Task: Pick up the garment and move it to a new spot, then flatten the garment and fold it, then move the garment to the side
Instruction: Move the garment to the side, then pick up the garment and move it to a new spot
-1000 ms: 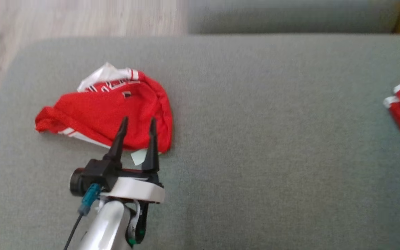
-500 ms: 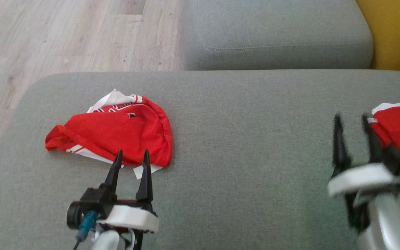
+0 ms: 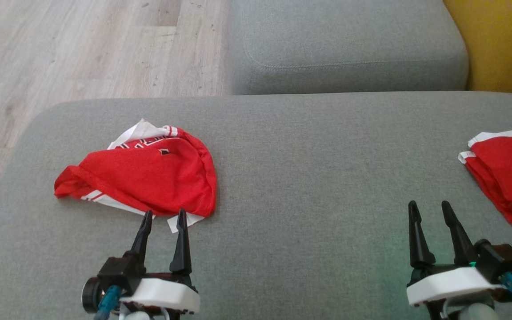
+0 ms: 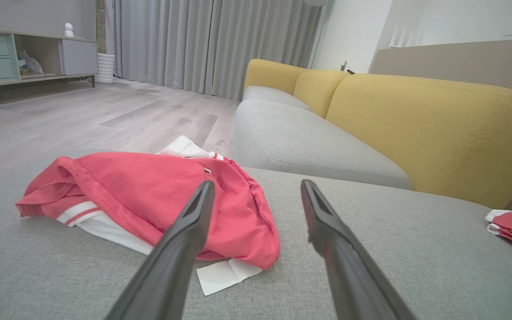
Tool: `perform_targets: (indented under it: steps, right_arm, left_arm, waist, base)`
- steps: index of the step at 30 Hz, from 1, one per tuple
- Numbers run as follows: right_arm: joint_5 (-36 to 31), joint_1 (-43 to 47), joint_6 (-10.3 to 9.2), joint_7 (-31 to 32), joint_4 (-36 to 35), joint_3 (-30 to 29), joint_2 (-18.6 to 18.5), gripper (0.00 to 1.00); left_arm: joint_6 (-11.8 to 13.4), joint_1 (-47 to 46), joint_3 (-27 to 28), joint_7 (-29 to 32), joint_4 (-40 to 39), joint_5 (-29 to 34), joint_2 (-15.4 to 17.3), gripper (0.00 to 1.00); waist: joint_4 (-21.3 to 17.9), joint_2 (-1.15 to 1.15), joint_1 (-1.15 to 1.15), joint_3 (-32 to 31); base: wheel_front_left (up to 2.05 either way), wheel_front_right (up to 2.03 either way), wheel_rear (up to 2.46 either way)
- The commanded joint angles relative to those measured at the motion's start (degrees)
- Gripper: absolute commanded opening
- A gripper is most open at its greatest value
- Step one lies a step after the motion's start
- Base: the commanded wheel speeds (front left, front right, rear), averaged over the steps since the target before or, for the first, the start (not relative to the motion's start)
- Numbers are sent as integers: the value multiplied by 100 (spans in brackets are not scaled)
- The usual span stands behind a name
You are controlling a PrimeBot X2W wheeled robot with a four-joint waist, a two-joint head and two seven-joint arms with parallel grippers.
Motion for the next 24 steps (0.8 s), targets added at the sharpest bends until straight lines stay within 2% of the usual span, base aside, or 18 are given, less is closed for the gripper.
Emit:
perform_targets:
  steps: [1,12,24]
  right_arm:
    - [42,-158,-4,-77,-242,153,-28,100]
    - [249,-45,-4,-78,-350,312,-28,100]
    - [545,78,-4,-78,-384,750,-27,100]
  left_arm:
    - [34,-185,209,-38,-210,-20,11,100]
    - [11,-214,261,-38,-180,88,11,100]
    - [-106,-193,544,-38,-82,285,11,100]
  waist:
    - [11,0,0,-13]
    - [274,0,0,-26]
    - [1245,0,0,-99]
  base:
    - [0,0,0]
    - [0,0,0]
    - [0,0,0]
